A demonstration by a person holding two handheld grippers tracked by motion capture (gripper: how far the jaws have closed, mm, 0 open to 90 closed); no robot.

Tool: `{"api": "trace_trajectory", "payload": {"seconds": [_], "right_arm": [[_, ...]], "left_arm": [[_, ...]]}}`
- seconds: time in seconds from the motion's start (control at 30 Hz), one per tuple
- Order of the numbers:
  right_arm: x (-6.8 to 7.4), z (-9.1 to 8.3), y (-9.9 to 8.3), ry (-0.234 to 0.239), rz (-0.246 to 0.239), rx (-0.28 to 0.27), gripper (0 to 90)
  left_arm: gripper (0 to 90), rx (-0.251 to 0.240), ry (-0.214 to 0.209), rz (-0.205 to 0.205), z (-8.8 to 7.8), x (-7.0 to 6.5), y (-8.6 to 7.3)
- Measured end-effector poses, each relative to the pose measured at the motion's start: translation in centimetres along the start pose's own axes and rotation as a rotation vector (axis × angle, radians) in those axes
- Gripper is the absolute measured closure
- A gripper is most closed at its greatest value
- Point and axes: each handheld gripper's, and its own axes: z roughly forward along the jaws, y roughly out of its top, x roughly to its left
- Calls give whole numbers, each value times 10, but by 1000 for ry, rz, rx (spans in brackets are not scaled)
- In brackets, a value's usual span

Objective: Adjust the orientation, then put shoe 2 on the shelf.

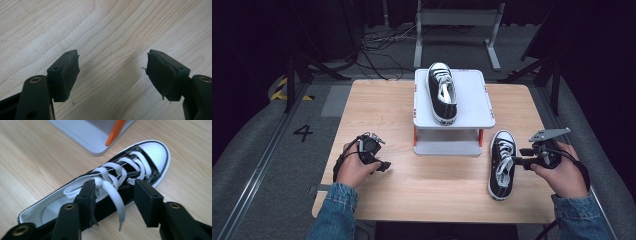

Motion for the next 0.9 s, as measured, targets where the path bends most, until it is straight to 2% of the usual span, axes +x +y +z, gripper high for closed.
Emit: {"api": "trace_trajectory", "payload": {"seconds": [0.07,0.13,0.23,0.27,0.37,0.5,0.67,0.7,0.9], "right_arm": [[3,6,2,9,-47,18,500],[5,12,4,17,-74,35,500],[2,25,5,8,-96,60,512],[1,29,5,7,-106,74,512],[1,38,8,19,-123,59,521],[0,44,12,30,-129,81,590],[-1,40,15,25,-120,100,746],[-1,39,16,25,-115,99,755],[-6,35,25,30,-103,141,776]], "left_arm": [[267,1,8,3,0,0,0],[267,1,0,-3,0,0,-1],[266,2,2,-1,-1,0,-3],[266,0,-1,-15,-2,0,-5],[267,0,3,-21,-4,3,-9],[267,0,4,-32,-5,3,-13],[268,-1,9,-43,-7,4,-17],[269,0,10,-36,-7,4,-19],[270,-7,9,-58,-11,6,-23]]}}
